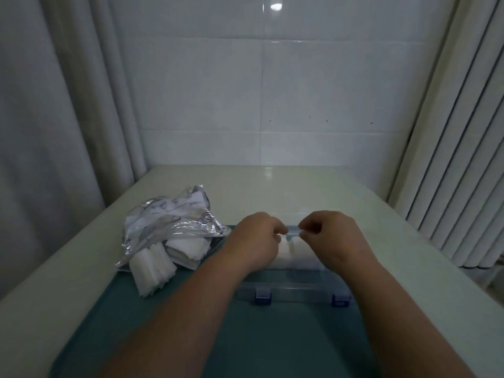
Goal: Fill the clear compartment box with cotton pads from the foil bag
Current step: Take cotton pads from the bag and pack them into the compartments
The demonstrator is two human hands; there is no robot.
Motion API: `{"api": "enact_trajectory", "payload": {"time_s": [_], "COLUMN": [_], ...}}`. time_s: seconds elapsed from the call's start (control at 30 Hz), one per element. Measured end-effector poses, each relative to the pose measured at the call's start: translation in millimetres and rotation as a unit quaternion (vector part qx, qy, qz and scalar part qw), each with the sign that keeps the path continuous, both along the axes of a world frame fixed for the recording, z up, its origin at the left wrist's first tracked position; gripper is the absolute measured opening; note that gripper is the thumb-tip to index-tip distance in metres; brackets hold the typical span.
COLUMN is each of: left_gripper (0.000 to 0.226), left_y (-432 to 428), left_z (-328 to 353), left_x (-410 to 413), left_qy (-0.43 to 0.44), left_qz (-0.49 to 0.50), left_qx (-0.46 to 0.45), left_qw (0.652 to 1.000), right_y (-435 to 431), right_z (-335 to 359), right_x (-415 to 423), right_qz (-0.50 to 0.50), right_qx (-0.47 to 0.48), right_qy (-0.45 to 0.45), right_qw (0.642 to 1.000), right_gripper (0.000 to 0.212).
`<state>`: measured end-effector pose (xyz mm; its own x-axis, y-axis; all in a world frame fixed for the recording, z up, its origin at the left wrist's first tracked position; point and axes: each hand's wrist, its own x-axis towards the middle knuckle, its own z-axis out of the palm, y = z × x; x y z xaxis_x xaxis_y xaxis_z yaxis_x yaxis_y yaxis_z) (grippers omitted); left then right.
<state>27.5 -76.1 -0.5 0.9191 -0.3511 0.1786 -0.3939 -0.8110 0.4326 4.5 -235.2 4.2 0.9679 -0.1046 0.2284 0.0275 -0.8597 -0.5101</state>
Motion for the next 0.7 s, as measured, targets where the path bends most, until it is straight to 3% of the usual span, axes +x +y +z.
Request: {"api": "enact_trajectory", "payload": {"time_s": [0.17, 0.27, 0.37, 0.5, 0.7], "left_gripper": [0.029, 0.042, 0.055, 0.049, 0.068], "left_y": [43.5, 69.0, 93.8, 131.3, 186.7], "left_z": [-3.1, -1.5, 6.3, 16.4, 15.0], "left_x": [-15.9, -23.6, -25.1, -28.6, -26.7], "left_qy": [-0.045, -0.086, -0.147, -0.188, -0.12], "left_qz": [0.035, 0.041, 0.003, 0.013, 0.022], "left_qx": [-0.05, -0.082, -0.029, 0.061, 0.156], "left_qw": [0.997, 0.992, 0.989, 0.98, 0.98], "right_y": [15.8, 31.5, 55.0, 93.3, 127.7], "right_z": [11.1, 22.7, 28.9, 21.4, 3.3], "right_x": [-2.0, -1.7, -1.4, 2.1, 5.9], "right_qz": [0.011, 0.03, 0.056, 0.089, 0.124], "right_qx": [0.027, 0.033, 0.028, 0.027, 0.004], "right_qy": [-0.024, -0.036, -0.042, -0.028, -0.002], "right_qw": [0.999, 0.998, 0.997, 0.995, 0.992], "right_gripper": [0.022, 0.023, 0.023, 0.02, 0.02]}}
